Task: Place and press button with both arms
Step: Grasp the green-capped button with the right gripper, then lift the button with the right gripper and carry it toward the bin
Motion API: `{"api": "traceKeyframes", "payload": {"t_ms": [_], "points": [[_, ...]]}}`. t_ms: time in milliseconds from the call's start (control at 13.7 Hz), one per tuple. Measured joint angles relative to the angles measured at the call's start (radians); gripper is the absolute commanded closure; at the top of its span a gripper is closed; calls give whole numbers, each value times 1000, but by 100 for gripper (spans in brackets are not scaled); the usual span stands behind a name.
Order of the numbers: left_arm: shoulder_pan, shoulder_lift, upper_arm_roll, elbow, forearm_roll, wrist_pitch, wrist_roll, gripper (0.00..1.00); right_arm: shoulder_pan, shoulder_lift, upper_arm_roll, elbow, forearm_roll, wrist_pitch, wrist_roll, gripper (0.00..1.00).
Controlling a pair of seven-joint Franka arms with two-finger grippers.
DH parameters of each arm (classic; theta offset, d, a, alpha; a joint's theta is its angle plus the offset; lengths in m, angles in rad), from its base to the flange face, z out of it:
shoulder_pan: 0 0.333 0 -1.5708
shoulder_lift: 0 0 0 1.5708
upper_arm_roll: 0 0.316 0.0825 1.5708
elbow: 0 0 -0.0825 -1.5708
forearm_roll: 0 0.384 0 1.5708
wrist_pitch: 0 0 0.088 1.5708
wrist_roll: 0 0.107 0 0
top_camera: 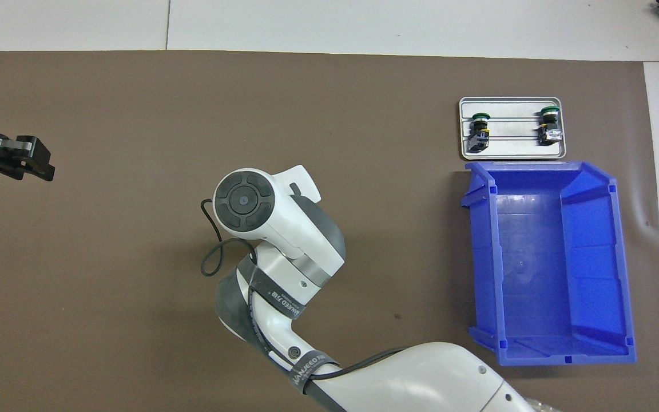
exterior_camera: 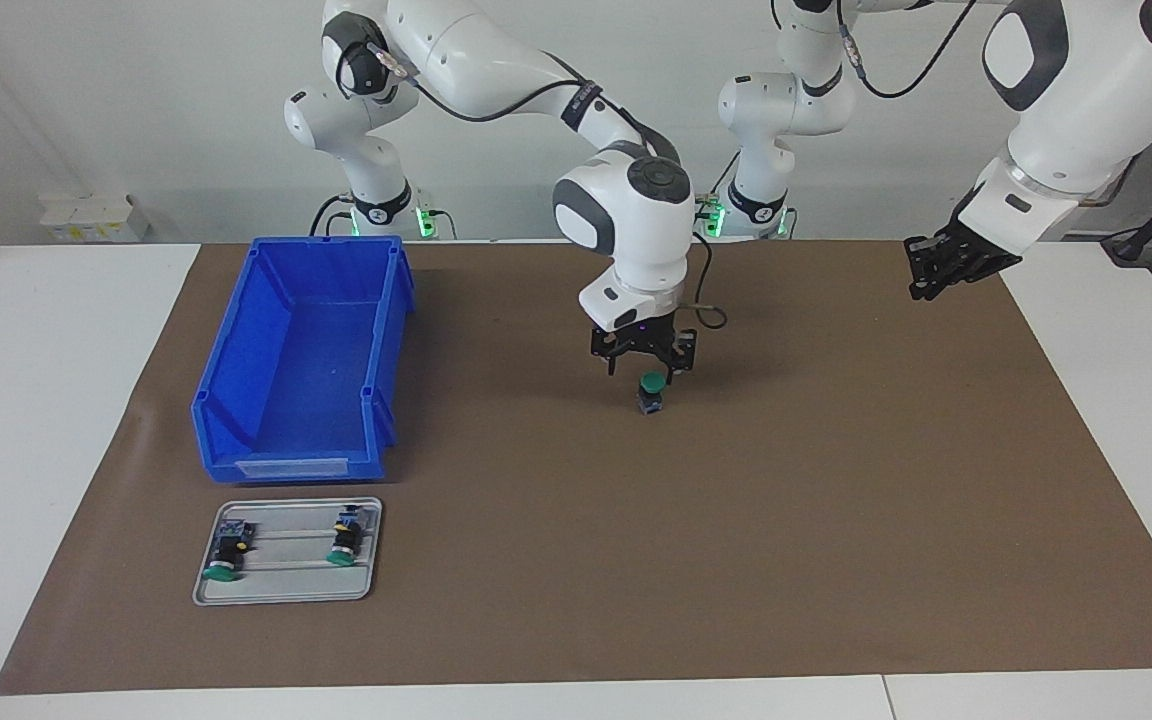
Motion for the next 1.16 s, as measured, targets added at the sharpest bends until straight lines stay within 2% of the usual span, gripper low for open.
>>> {"api": "traceKeyframes", "payload": {"t_ms": [218, 728, 873, 946, 1019, 1092, 1165], "points": [[0, 0, 0, -7, 0, 28, 9, 1, 13, 18, 0, -3, -21, 27, 8, 10], [0, -13, 0, -62, 0, 101, 30, 1, 11, 18, -3, -113, -28, 122, 8, 12], [1, -34, 2, -110, 1, 130, 58, 1, 12, 13, -2, -124, -29, 122, 8, 28], [4, -46, 3, -134, 2, 144, 64, 1, 13, 11, -1, -126, -30, 122, 8, 40], [7, -56, 4, -153, 2, 152, 69, 1, 13, 9, -1, -126, -32, 123, 8, 65], [8, -63, 6, -165, 2, 157, 71, 1, 13, 8, -2, -127, -33, 125, 8, 100], [9, -69, 6, -173, 2, 161, 72, 1, 13, 7, -2, -127, -33, 133, 8, 100]]}}
